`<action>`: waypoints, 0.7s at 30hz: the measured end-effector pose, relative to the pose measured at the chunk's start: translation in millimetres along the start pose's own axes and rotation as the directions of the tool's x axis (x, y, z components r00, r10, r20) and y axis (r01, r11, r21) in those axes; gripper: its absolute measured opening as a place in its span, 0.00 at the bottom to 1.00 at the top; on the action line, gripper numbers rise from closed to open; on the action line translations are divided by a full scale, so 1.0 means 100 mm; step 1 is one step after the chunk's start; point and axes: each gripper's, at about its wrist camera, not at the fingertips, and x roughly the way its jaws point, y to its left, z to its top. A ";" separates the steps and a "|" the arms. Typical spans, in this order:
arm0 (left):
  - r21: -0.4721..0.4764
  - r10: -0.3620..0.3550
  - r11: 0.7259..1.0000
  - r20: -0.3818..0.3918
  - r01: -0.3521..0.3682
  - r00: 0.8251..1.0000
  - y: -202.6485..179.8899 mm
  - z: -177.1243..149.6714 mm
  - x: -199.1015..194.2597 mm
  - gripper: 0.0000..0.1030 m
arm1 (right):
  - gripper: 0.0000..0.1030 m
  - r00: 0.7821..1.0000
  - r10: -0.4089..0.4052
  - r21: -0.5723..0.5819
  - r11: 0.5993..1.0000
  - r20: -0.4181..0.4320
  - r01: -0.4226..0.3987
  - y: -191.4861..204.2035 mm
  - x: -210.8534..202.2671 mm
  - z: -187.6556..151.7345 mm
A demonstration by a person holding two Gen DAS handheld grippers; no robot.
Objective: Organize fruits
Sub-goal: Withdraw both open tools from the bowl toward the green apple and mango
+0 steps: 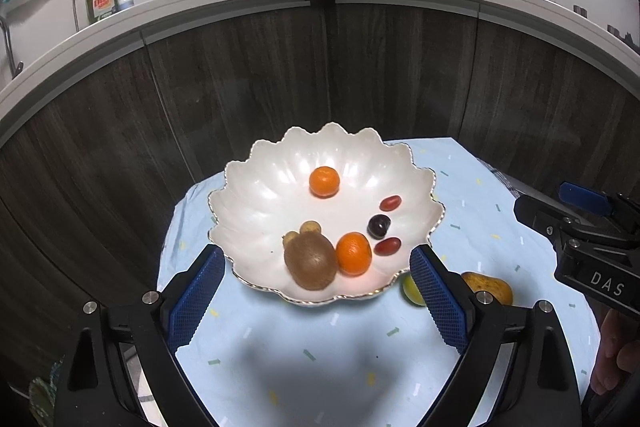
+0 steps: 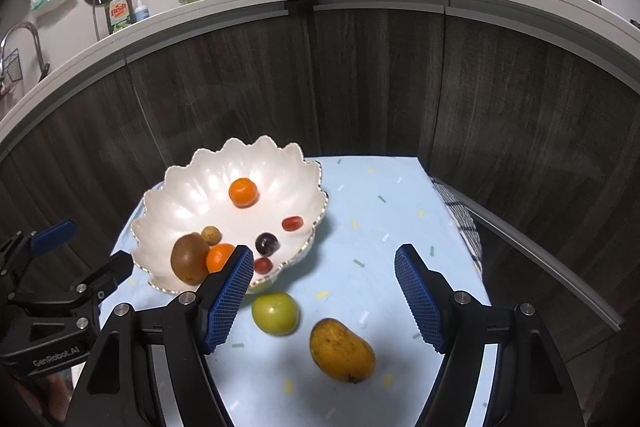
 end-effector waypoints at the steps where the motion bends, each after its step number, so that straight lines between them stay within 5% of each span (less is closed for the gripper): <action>1: 0.002 -0.002 1.000 0.000 0.002 1.000 -0.01 -0.01 0.00 0.93 | 0.72 1.000 -0.002 0.001 1.000 -0.002 0.002 -0.02 0.00 -0.02; 21: 0.043 -0.015 0.999 -0.047 0.017 0.999 -0.32 -0.46 -0.01 0.99 | 0.80 0.998 -0.031 -0.028 0.999 -0.051 0.030 -0.24 -0.01 -0.59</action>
